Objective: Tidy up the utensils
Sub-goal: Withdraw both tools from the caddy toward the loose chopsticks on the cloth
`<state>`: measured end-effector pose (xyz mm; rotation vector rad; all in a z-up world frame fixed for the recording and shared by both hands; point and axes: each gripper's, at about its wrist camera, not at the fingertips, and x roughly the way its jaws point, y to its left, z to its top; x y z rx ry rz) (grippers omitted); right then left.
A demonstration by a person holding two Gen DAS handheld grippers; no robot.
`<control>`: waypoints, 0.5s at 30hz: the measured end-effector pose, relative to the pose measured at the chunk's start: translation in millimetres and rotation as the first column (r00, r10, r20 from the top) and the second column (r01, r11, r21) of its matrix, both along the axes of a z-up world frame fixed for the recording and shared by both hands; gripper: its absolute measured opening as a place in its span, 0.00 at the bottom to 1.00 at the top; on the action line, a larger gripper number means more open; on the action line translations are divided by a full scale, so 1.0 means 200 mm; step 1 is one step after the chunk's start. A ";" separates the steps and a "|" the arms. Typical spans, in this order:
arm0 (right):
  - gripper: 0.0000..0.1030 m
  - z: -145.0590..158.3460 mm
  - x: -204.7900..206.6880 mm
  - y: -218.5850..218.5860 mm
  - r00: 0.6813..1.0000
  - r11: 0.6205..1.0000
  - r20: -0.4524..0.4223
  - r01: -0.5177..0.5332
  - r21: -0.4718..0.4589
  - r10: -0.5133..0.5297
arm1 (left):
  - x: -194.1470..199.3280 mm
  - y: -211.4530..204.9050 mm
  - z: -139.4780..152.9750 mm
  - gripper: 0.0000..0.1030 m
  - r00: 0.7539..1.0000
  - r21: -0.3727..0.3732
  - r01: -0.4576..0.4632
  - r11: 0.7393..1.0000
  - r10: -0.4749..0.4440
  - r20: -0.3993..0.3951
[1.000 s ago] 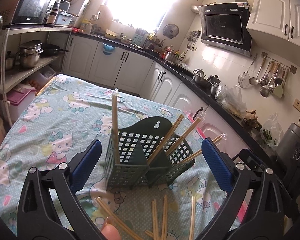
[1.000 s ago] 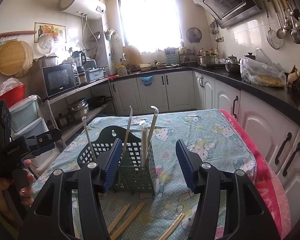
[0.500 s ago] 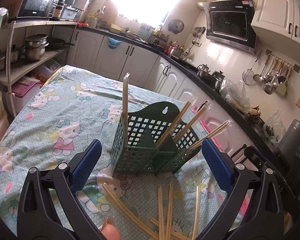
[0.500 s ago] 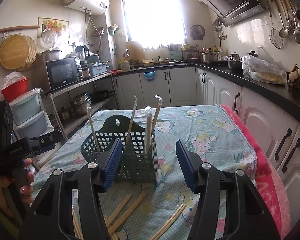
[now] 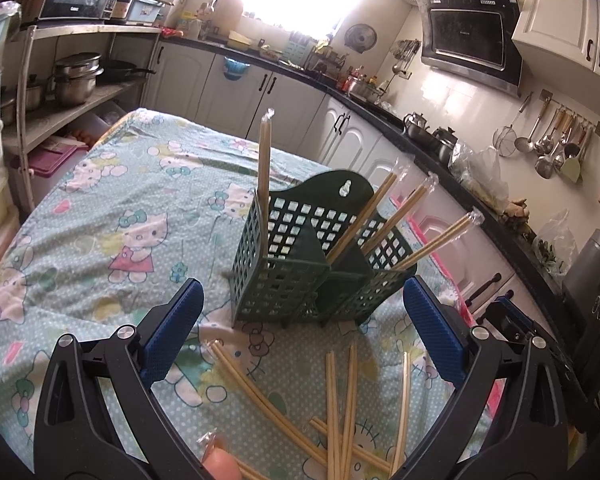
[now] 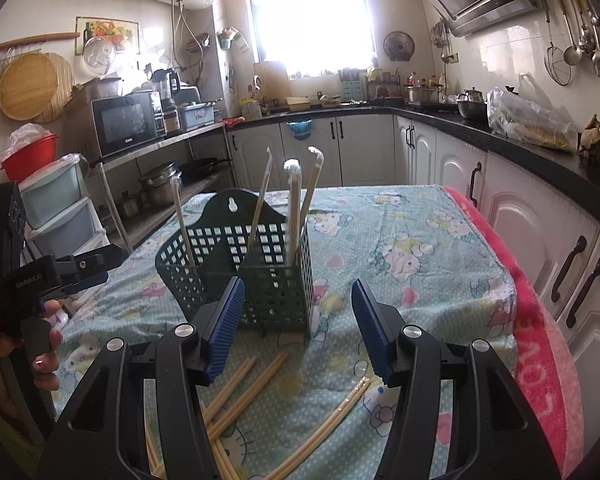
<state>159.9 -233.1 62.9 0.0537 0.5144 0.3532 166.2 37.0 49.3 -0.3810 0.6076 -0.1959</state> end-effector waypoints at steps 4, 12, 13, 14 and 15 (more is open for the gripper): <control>0.52 -0.04 0.00 -0.01 1.000 1.000 -0.025 -0.004 -0.005 0.004 | 0.00 -0.01 -0.05 0.90 0.999 0.002 0.003 1.000 -0.003 -0.035; 0.52 -0.10 0.02 -0.02 0.998 1.000 -0.068 -0.002 -0.021 0.001 | 0.01 -0.02 -0.16 0.90 0.995 0.011 0.010 1.000 -0.009 -0.098; 0.52 -0.11 0.02 -0.03 0.997 1.000 -0.075 -0.002 -0.024 0.000 | 0.01 -0.01 -0.17 0.90 0.995 0.010 0.010 1.000 -0.009 -0.103; 0.52 -0.13 0.02 -0.03 0.997 1.000 -0.081 -0.003 -0.027 0.001 | 0.01 -0.01 -0.18 0.90 0.994 0.010 0.009 1.000 -0.007 -0.110; 0.52 -0.14 0.03 -0.03 0.996 1.000 -0.088 -0.003 -0.031 0.000 | 0.02 -0.01 -0.19 0.90 0.993 0.010 0.007 1.000 -0.006 -0.119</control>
